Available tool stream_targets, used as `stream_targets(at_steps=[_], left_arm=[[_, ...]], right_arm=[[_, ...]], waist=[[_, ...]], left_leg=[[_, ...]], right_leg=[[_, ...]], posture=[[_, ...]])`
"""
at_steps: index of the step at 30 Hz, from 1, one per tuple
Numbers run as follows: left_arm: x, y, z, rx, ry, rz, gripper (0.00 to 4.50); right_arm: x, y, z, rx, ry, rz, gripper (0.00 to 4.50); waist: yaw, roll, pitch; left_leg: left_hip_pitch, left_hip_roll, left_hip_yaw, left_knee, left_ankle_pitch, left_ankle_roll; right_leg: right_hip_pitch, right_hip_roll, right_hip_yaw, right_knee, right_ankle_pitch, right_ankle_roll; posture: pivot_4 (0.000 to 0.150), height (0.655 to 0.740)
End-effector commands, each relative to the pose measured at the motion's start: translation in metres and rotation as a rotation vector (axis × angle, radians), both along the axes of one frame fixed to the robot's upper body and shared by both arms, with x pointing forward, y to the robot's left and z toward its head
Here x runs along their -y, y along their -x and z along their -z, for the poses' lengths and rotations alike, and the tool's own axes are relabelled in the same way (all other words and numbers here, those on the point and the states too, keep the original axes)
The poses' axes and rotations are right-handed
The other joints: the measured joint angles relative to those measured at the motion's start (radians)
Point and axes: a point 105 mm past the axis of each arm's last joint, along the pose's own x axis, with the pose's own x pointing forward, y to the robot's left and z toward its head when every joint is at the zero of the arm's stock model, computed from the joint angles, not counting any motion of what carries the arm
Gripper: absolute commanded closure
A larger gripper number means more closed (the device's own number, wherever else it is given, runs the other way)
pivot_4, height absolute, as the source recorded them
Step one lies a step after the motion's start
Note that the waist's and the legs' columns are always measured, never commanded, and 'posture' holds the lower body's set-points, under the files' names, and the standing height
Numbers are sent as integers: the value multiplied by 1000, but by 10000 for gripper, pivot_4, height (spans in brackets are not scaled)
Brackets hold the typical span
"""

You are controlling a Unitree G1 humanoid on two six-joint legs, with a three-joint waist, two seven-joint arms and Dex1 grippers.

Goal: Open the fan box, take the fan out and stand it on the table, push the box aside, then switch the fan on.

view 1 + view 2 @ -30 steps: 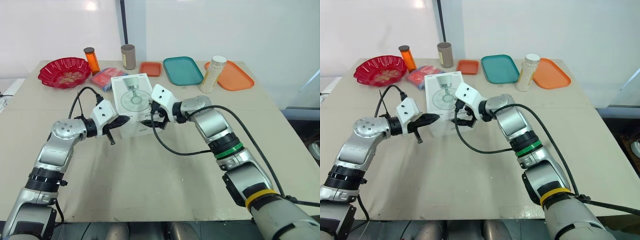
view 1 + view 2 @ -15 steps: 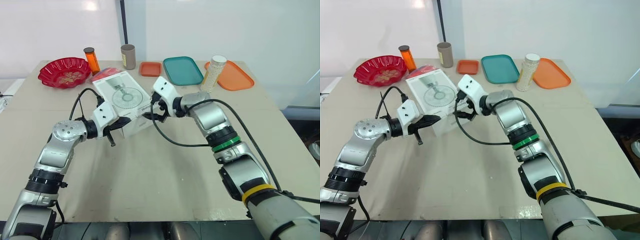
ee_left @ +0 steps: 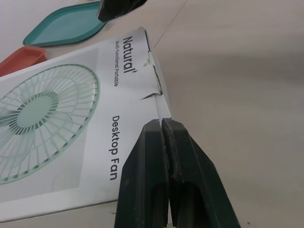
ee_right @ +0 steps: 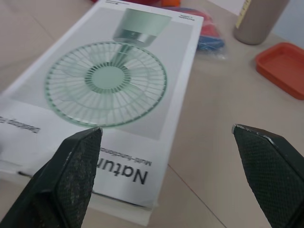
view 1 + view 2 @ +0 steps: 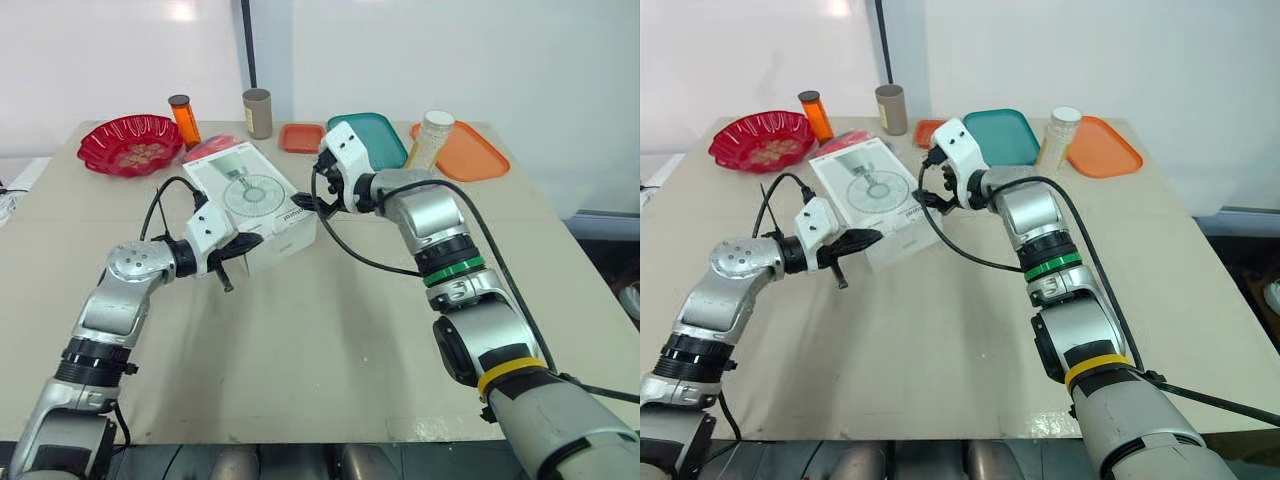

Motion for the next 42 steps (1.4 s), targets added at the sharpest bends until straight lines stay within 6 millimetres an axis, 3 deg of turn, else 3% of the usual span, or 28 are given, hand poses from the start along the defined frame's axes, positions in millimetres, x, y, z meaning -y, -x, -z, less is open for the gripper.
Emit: stream_targets(at_steps=[1,6,9,10,13,18,20,24,29,34,42], left_arm=[[-20,-18,-39,104,102,-128,43696],[-36,-25,-61,147,162,-199,43696],[-52,-21,-53,127,127,-240,45000],[-58,-19,-49,119,120,-256,45000],[-79,-12,-44,99,187,-322,37966],[-99,7,-38,71,248,-380,20640],[-104,12,-32,60,244,-406,13123],[-107,7,3,-8,157,-490,399],[-108,-16,22,-9,115,-623,399],[-87,-39,21,10,155,-631,399],[-42,-26,19,-13,182,-408,399]], right_arm=[[10,-13,-9,60,-15,82,0],[15,-19,-1,36,-44,120,0],[16,-20,-1,40,-55,118,7383],[17,-20,0,40,-60,123,12287],[24,-23,1,27,-84,157,23720],[34,-27,2,14,-112,189,44445],[37,-28,8,8,-97,196,45000],[29,-27,34,-17,-19,192,45000],[2,-22,43,-16,-30,127,45000],[-19,-14,39,11,-57,25,45000],[-30,12,42,23,-77,-210,45000]], waist=[[0,0,0],[0,0,0],[-3,0,0],[-4,0,0],[-5,0,0],[-5,0,0],[-5,0,0],[-5,0,0],[-4,0,0],[0,0,0],[0,0,0]], left_leg=[[-1,0,0,0,0,0],[-3,0,0,-1,0,0],[-2,-1,0,-1,0,0],[-2,0,0,-1,0,0],[-2,0,0,-1,0,0],[-4,0,1,-1,0,0],[-4,-1,1,-1,0,-1],[-4,-1,1,-1,0,-1],[-4,-1,1,-2,0,-1],[-4,-1,1,-1,1,-1],[-5,-2,2,-2,1,-2]], right_leg=[[-1,0,0,0,0,0],[-3,-1,0,-1,0,0],[-3,-1,0,0,0,0],[-3,-1,0,0,0,0],[-3,-1,0,0,0,0],[-6,-2,0,0,0,0],[-6,-2,0,0,0,0],[-6,-2,1,1,0,0],[-6,-2,1,1,0,0],[-6,-2,0,1,0,0],[-6,-3,0,1,0,0]], posture=[[1500,7400],[1500,7400],[1500,7400],[1500,7400],[1500,7400],[1500,7400],[1500,7400],[1500,7400],[1500,7400],[1500,7400],[1500,7400]])
